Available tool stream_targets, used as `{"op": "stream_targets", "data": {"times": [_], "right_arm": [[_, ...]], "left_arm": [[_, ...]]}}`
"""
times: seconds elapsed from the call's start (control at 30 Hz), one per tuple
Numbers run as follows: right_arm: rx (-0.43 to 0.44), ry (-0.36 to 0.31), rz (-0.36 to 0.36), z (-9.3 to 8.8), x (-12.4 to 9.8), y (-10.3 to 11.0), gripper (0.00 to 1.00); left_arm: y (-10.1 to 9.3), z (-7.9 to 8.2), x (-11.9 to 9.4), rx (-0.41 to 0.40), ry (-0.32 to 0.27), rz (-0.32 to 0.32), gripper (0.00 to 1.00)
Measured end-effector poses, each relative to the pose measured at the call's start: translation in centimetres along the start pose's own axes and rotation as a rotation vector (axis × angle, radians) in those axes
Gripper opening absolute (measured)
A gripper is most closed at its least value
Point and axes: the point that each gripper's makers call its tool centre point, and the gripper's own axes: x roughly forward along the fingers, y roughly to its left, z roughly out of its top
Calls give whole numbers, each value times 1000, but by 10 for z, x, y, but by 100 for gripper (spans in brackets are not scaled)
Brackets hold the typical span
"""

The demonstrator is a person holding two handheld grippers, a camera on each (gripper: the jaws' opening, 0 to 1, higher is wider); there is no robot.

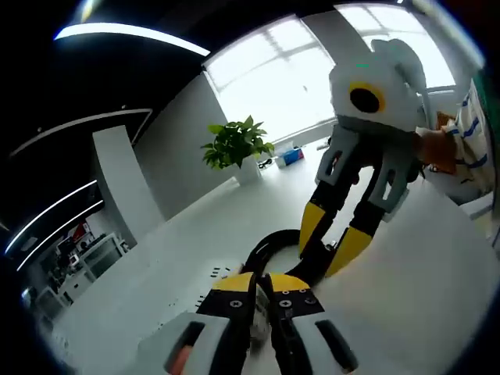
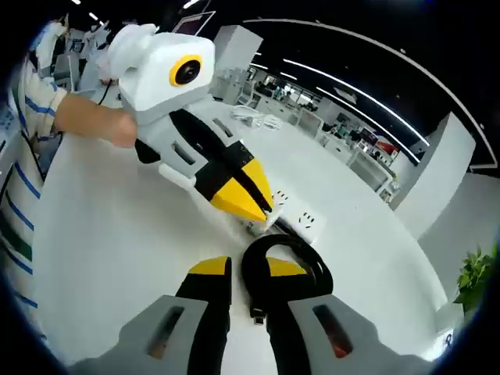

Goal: Straighten the power strip on the desk, plug the charger into it

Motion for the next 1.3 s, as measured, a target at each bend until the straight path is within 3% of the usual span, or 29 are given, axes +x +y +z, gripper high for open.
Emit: {"op": "stream_targets", "data": {"times": [0.13,0.43,0.57,0.67,1.03,1.3], "right_arm": [[-13,26,10,-3,15,-4,14],[63,80,86,0,21,0,8],[-59,107,46,4,18,0,5],[-112,118,12,6,14,4,4],[-503,167,-203,17,-4,11,2],[-772,233,-335,30,-13,16,2]], "left_arm": [[8,-3,-8,-1,7,19,12],[17,-9,-10,16,41,44,26],[13,-14,-6,-19,88,13,33],[14,-22,-3,58,150,32,33],[9,-30,1,68,174,28,31],[9,-30,-2,44,152,46,31]]}}
